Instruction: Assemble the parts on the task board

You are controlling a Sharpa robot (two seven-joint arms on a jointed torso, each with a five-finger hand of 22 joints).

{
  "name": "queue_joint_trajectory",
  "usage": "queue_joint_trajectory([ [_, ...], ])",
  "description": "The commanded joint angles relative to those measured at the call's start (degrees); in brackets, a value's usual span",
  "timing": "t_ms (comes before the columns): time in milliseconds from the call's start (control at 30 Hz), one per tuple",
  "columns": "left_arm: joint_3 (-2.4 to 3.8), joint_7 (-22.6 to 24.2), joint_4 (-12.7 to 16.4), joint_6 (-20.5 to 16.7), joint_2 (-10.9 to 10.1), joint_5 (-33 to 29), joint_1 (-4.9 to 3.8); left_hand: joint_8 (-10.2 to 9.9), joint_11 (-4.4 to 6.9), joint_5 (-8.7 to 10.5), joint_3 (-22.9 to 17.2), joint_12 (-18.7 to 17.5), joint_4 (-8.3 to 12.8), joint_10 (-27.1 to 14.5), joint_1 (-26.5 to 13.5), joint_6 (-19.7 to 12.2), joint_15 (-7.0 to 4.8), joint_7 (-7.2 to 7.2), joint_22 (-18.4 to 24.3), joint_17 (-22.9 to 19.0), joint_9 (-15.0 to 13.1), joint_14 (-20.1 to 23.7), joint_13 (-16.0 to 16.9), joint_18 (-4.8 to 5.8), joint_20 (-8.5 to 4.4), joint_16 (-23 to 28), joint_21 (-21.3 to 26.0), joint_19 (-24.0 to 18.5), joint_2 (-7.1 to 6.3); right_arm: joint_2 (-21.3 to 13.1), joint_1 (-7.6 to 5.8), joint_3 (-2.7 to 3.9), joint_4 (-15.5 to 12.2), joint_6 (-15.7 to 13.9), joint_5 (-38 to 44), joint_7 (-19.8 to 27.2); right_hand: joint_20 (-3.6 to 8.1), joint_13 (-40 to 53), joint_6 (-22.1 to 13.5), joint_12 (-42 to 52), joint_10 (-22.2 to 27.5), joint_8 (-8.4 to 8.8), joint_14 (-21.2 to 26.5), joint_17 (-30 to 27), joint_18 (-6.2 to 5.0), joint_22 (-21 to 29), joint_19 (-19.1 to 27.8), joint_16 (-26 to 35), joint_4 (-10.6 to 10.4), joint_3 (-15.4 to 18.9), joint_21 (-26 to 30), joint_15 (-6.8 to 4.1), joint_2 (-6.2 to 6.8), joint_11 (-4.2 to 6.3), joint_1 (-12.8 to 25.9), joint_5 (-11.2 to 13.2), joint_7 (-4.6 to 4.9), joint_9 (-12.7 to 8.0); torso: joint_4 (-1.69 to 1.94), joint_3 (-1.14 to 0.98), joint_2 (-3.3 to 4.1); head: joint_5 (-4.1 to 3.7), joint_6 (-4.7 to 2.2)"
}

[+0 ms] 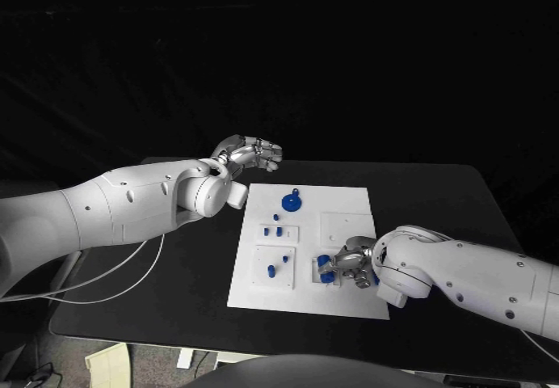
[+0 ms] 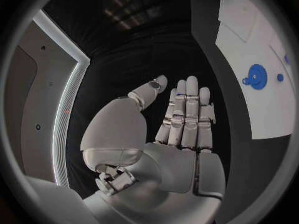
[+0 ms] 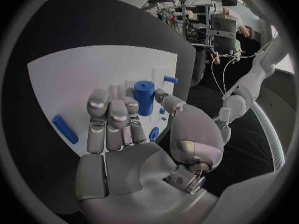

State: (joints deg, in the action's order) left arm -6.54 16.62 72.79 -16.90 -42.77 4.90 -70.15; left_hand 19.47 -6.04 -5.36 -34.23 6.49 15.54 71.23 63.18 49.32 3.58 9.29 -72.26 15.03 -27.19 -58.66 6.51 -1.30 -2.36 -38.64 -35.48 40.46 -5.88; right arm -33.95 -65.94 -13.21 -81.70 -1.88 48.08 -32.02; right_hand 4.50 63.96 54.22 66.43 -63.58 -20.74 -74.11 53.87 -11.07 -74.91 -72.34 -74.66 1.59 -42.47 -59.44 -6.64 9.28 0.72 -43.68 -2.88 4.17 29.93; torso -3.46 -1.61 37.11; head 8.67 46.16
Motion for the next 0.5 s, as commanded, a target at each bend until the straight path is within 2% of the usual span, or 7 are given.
queue_joint_trajectory([
  [33,0.05,0.4,0.1,0.7,0.1,-0.2,-0.09,0.3,0.00,0.02,0.1,-0.2,-0.3,-0.3,0.2,-0.3,-0.12,0.03,-0.1,0.1,0.1,-0.3,-0.1,-0.37,0.12,0.3,0.2,0.3,-0.33,0.3,0.17,-0.05,0.3,1.2,0.4,0.3,-0.19,0.1,1.7,-0.4,-0.3,0.28,0.0,0.1,-3.93,-0.8,0.2,0.2,0.3,0.1,-0.2,-0.42,0.03,0.21,0.5,0.0,1.28,0.0,0.05,0.02,-0.02,0.06,0.10],
  [233,0.05,0.4,0.1,0.7,0.1,-0.2,-0.09,0.3,0.00,0.03,0.1,-0.2,-0.3,-0.3,0.2,-0.3,-0.11,0.03,-0.1,0.1,0.1,-0.3,-0.1,-0.37,0.12,0.3,0.2,0.3,-0.34,0.5,0.34,-0.08,0.5,1.1,0.4,0.4,-0.19,0.1,1.7,-0.4,-0.3,0.33,0.0,0.1,-3.93,-0.8,0.2,0.2,0.4,0.2,-0.2,-0.42,0.19,0.21,0.7,0.0,1.29,0.0,0.03,0.05,0.00,0.09,0.16],
  [433,0.05,0.3,0.1,0.7,0.1,-0.2,-0.09,0.3,0.00,0.03,0.1,-0.2,-0.3,-0.3,0.2,-0.3,-0.11,0.04,-0.1,0.2,0.1,-0.3,-0.1,-0.37,0.13,0.4,0.2,0.3,-0.34,0.7,0.38,-0.10,0.7,0.9,0.4,0.5,-0.17,0.3,1.7,-0.6,-0.2,0.51,0.0,0.2,-3.93,-0.8,0.2,0.3,-0.1,0.6,-0.3,-0.41,1.63,0.19,1.8,0.1,1.31,0.1,0.02,0.05,-0.01,0.27,0.28],
  [500,0.05,0.3,0.1,0.7,0.1,-0.2,-0.09,0.3,0.00,0.04,0.1,-0.2,-0.3,-0.3,0.1,-0.4,-0.11,0.04,-0.1,0.2,0.1,-0.3,-0.1,-0.37,0.13,0.4,0.2,0.3,-0.34,0.7,0.39,-0.10,0.8,0.4,0.4,0.6,-0.19,0.4,1.5,-0.7,-0.1,0.63,0.0,0.3,-3.93,-0.8,0.2,0.4,-0.2,2.3,-0.3,-0.37,2.10,0.08,3.1,0.1,1.31,0.2,0.00,0.04,-0.01,0.29,0.30],
])
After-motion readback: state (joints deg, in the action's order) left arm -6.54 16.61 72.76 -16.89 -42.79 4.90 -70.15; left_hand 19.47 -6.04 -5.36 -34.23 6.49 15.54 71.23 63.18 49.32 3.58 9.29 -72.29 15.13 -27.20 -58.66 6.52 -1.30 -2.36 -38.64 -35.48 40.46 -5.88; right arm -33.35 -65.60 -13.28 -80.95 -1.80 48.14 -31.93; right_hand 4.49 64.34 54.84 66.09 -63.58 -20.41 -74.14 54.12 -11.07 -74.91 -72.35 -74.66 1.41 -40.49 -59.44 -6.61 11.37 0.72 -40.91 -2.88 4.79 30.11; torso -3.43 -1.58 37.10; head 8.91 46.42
